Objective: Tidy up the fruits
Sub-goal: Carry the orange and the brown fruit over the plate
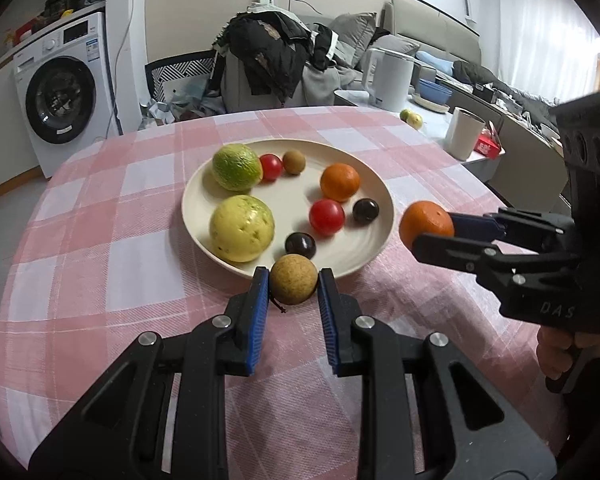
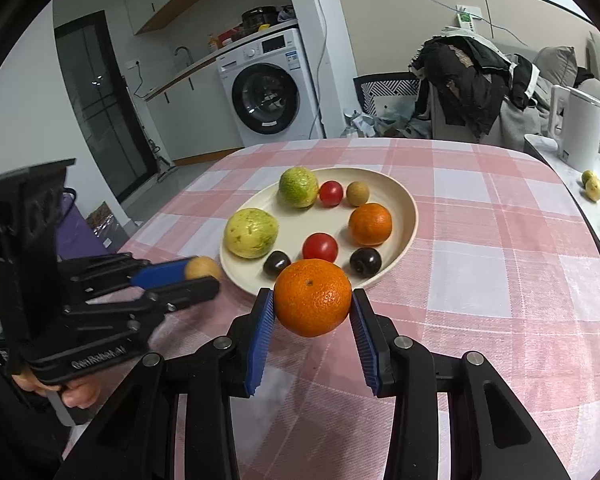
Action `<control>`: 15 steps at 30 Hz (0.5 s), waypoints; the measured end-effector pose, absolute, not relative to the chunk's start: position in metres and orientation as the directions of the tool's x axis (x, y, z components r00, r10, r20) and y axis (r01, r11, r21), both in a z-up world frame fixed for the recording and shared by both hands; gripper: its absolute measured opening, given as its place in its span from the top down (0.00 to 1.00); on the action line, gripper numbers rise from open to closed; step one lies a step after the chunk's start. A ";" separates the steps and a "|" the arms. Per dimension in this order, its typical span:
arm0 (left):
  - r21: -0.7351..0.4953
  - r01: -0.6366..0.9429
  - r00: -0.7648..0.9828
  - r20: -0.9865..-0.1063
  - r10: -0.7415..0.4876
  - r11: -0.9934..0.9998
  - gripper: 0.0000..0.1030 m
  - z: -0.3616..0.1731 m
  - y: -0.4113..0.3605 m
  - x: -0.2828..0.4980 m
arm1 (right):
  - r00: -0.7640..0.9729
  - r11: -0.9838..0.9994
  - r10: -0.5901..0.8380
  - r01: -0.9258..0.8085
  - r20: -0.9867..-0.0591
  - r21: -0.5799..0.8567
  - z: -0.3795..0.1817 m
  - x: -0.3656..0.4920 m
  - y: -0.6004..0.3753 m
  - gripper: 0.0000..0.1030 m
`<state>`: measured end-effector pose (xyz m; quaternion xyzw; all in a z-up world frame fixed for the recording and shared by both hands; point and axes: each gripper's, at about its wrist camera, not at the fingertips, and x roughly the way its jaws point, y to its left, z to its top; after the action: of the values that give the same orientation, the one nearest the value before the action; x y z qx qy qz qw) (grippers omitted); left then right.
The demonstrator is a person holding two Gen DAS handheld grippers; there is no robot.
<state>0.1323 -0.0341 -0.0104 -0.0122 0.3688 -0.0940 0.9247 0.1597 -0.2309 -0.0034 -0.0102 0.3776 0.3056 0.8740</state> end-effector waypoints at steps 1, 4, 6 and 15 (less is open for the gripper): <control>-0.091 0.161 0.710 -0.680 -0.180 0.983 0.79 -0.011 -0.033 0.133 | 0.528 0.814 0.525 -0.540 -0.667 0.213 -0.004 0.160 -0.231 0.62; -0.102 0.147 0.702 -0.689 -0.177 0.984 0.79 -0.015 -0.029 0.140 | 0.531 0.816 0.521 -0.540 -0.668 0.208 -0.004 0.161 -0.231 0.62; -0.105 0.137 0.698 -0.696 -0.171 0.985 0.79 -0.019 -0.027 0.144 | 0.532 0.816 0.520 -0.540 -0.668 0.206 -0.004 0.162 -0.230 0.62; -0.105 0.127 0.690 -0.706 -0.164 0.986 0.79 -0.026 -0.026 0.158 | 0.542 0.825 0.503 -0.533 -0.673 0.187 -0.001 0.172 -0.223 0.62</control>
<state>0.1581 -0.0259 -0.0265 -0.0239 0.3860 -0.0790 0.9188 0.1716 -0.2230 -0.0006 -0.0198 0.3764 0.2953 0.8779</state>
